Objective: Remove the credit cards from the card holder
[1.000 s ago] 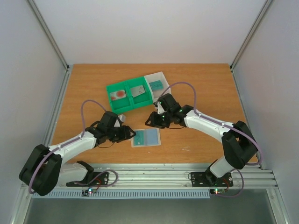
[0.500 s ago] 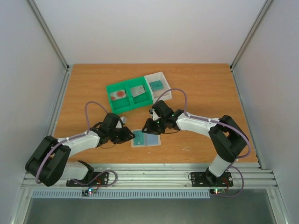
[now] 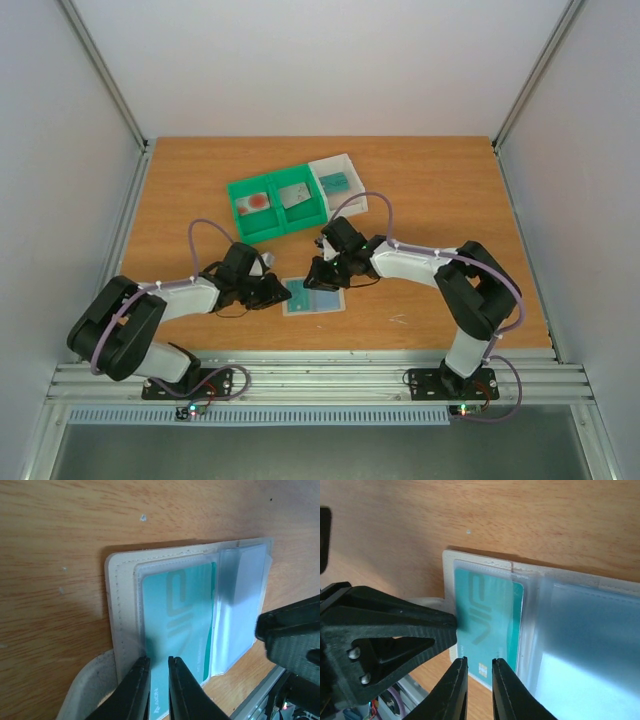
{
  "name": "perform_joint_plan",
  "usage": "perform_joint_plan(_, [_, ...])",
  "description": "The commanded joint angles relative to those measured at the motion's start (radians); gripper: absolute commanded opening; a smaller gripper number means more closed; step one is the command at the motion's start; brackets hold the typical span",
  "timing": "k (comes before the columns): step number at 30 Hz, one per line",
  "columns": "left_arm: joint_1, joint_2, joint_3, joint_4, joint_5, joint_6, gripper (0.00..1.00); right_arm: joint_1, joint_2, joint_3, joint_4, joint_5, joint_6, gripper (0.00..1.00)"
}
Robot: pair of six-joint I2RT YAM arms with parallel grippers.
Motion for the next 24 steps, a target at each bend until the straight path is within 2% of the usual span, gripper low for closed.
perform_joint_plan(1, [0.005, 0.03, 0.017, 0.007, 0.027, 0.042, 0.11, 0.011, 0.049, 0.044, -0.005, -0.023, -0.016, 0.13])
perform_joint_plan(15, [0.005, 0.058, 0.003, -0.003, 0.022, 0.068, 0.05, 0.011, 0.102, 0.039, -0.053, 0.054, -0.046, 0.16])
perform_joint_plan(24, [0.006, 0.055, -0.01, 0.002, 0.023, 0.073, 0.02, 0.011, 0.121, 0.001, 0.032, -0.005, -0.025, 0.17])
